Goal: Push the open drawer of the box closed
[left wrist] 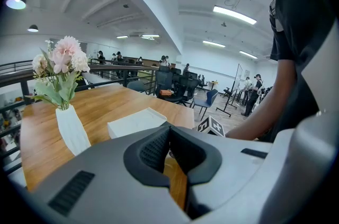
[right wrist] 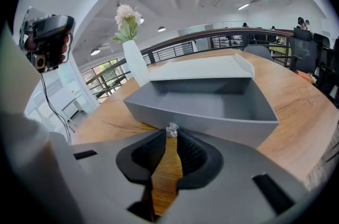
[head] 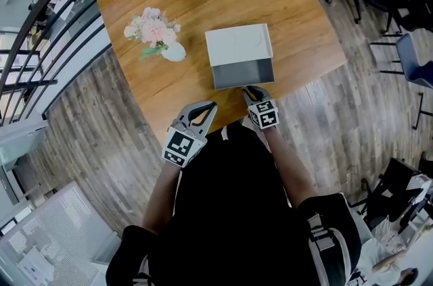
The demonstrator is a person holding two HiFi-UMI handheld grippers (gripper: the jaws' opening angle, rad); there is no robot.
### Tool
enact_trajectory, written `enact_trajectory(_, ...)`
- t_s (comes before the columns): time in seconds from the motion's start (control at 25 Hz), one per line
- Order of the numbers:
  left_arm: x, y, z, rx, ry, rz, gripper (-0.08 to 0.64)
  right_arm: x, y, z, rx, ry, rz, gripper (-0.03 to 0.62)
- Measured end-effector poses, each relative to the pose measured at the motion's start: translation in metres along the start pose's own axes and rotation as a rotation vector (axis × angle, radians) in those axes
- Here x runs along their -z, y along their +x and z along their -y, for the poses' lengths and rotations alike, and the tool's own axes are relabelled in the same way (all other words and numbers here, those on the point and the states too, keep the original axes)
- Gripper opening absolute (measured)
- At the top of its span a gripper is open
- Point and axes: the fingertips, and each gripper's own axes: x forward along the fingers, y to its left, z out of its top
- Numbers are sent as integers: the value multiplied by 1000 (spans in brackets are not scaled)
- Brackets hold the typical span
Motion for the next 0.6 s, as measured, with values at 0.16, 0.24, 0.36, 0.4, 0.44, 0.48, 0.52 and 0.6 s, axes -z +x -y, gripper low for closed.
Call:
enact_trajectory(0.16, 2, -1, 0, -2, -2, 0, 23, -1, 1, 0, 0, 6, 3, 81)
enact_trajectory(0.24, 2, -2, -1, -3, -2, 0, 23, -1, 2, 0, 0, 9, 2, 81)
enact_trajectory(0.36, 0, -3, -1, -4, -1, 2, 23, -3, 1, 1, 5, 9, 0, 80)
enact_trajectory(0.4, 0, -3, -1, -4, 0, 3, 23, -3, 1, 1, 6, 10, 1, 81)
enact_trajectory(0.44, -1, -4, -1, -4, 1, 5, 23, -3, 1, 1, 6, 12, 2, 81)
enact_trajectory(0.48, -2, -4, -1, -5, 2, 7, 23, -3, 1, 2, 7, 14, 3, 80)
enact_trajectory(0.52, -1, -3, -2, -6, 2, 9, 23, -3, 1, 2, 7, 15, 3, 80)
enact_trajectory(0.6, 0, -3, -2, -5, 1, 5, 23, -4, 3, 2, 9, 17, 3, 81)
